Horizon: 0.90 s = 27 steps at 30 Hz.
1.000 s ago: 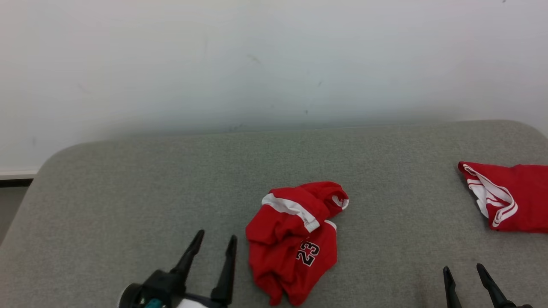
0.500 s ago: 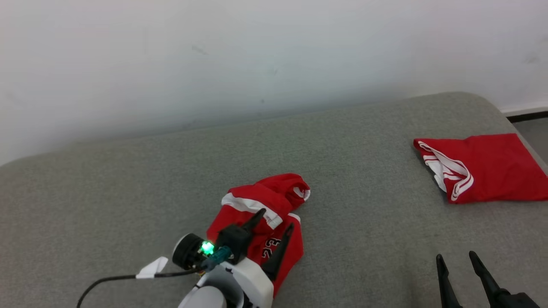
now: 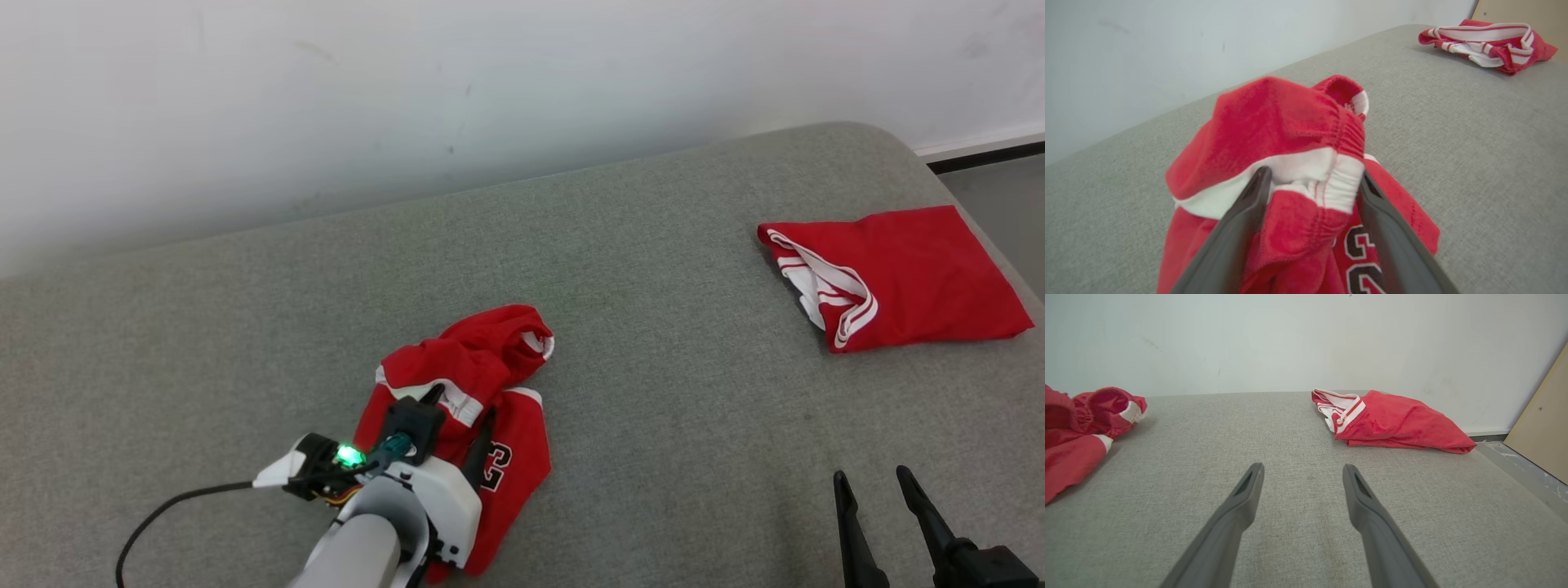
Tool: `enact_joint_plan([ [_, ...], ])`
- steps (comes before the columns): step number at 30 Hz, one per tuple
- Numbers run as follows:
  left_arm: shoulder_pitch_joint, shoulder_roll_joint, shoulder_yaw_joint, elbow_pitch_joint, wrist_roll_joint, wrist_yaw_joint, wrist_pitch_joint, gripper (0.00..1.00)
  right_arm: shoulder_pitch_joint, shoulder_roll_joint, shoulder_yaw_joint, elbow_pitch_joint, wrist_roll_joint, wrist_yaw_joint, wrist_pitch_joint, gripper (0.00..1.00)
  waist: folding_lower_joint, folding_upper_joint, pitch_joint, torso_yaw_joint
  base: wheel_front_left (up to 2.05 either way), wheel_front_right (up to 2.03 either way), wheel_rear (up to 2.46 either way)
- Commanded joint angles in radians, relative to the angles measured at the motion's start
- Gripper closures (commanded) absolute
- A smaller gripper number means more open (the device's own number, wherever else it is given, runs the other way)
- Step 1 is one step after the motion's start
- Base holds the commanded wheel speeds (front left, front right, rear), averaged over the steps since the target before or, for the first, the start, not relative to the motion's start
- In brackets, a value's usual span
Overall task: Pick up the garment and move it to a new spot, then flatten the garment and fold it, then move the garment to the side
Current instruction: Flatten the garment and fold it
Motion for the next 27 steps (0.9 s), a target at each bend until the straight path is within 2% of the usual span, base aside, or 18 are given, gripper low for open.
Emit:
enact_joint_plan([
  [1, -0.014, 0.007, 0.004, 0.017, -0.003, 0.002, -0.006, 0.0, -0.016, -0.002, 0.0, -0.002, 0.014, -0.003, -0.003, 0.0, -0.0001, -0.0001, 0.004, 0.002, 0.0, 0.0, 0.0],
  [3, -0.022, 0.011, 0.006, 0.036, -0.009, -0.002, -0.013, 0.02, -0.016, -0.002, -0.001, -0.002, 0.014, -0.003, -0.003, 0.0, -0.0001, -0.0001, 0.006, 0.004, 0.0, 0.0, 0.0],
  [4, -0.025, 0.011, 0.009, 0.048, -0.014, -0.003, -0.012, 0.25, -0.015, -0.002, -0.002, -0.002, 0.013, -0.003, -0.003, 0.0, -0.0001, -0.0001, 0.006, 0.006, 0.0, 0.0, 0.0],
  [5, -0.029, 0.01, 0.011, 0.057, -0.02, -0.007, -0.012, 0.55, -0.014, -0.002, -0.003, -0.002, 0.013, -0.003, -0.003, 0.0, -0.0001, -0.0001, 0.006, 0.008, 0.0, 0.0, 0.0],
  [7, -0.042, 0.008, 0.019, 0.063, -0.033, -0.012, -0.023, 1.0, -0.013, -0.002, -0.006, -0.001, 0.012, -0.003, -0.003, 0.0, -0.0001, -0.0001, 0.005, 0.012, 0.0, 0.0, 0.0],
  [16, -0.114, 0.024, 0.078, 0.021, -0.101, -0.017, -0.053, 1.0, 0.0, -0.002, -0.006, 0.008, 0.012, -0.003, -0.003, 0.0, -0.0001, -0.0001, -0.023, 0.023, 0.0, 0.0, 0.0],
  [20, -0.173, 0.062, 0.115, -0.035, -0.129, -0.022, -0.027, 1.0, 0.012, -0.002, -0.008, 0.011, 0.005, -0.003, -0.003, 0.0, -0.0001, -0.0001, -0.042, 0.027, 0.0, 0.0, 0.0],
  [27, -0.259, 0.172, 0.173, -0.174, -0.144, -0.019, 0.072, 1.0, 0.034, -0.002, -0.018, 0.01, -0.003, -0.003, -0.003, 0.0, -0.0001, -0.0001, -0.074, 0.043, 0.0, 0.0, 0.0],
])
